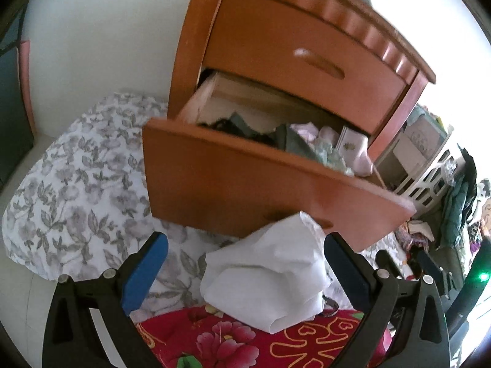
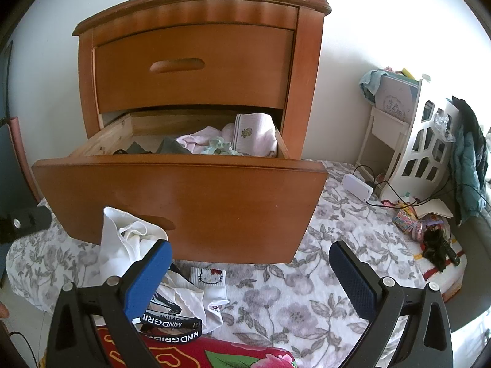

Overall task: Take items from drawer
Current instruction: 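Move the open left gripper back into the drawer over the black cloth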

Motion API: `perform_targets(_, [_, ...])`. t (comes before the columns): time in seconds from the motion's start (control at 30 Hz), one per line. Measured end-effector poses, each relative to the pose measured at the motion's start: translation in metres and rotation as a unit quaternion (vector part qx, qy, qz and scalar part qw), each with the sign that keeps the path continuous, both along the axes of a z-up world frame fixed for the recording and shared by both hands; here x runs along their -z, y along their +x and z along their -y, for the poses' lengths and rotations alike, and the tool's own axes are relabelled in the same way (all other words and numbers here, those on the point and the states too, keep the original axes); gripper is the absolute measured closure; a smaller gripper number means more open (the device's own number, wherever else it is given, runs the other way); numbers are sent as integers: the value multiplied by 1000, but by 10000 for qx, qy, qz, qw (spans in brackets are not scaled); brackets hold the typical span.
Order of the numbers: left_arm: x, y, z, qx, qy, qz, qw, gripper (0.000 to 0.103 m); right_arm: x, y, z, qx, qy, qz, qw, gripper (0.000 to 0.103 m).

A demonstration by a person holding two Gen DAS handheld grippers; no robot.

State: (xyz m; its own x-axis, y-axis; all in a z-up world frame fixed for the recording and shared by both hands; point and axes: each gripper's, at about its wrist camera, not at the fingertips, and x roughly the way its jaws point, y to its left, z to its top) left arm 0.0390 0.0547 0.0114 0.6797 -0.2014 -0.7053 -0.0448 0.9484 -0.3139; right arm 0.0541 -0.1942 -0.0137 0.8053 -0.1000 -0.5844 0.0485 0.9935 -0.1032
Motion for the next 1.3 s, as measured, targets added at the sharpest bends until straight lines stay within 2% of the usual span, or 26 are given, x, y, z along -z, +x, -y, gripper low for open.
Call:
perform_targets(0.3, [-44,8,-21,65,-4,563,9984,2,1,1,0,0,-6,-37,10000,0])
perform_targets(0.5, [-82,39,-24,416,359,695,9961,2,2,2,1,9,-2,-94,10000,0])
perform_targets(0.67, [-101,79,-14,914,524,384,9937,2,1,2,3,9,56,-127,9999,0])
perform_targets(0.8, [-106,110,-4,932,963,125,9909,2,2,3,5,9,142,-155,9998,0])
perform_targets(0.87, [-103,126,-2,742,1189,-100,9901,2,3,4,7,8,195,-189,9996,0])
perform_targets(0.93, [-97,138,-1,579,1370,-305,9884,2,4,6,9,7,268,-236,9994,0])
perform_targets(1.0, [-89,149,2,649,1458,-483,9860,2,5,7,12,19,356,-280,9990,0])
perform_targets(1.13, [-66,169,6,793,1319,-969,9833,2,7,9,16,53,460,-346,9983,0])
perform_targets(1.3, [-43,189,18,824,1471,-1425,9753,2,8,10,17,33,508,-404,9979,0])
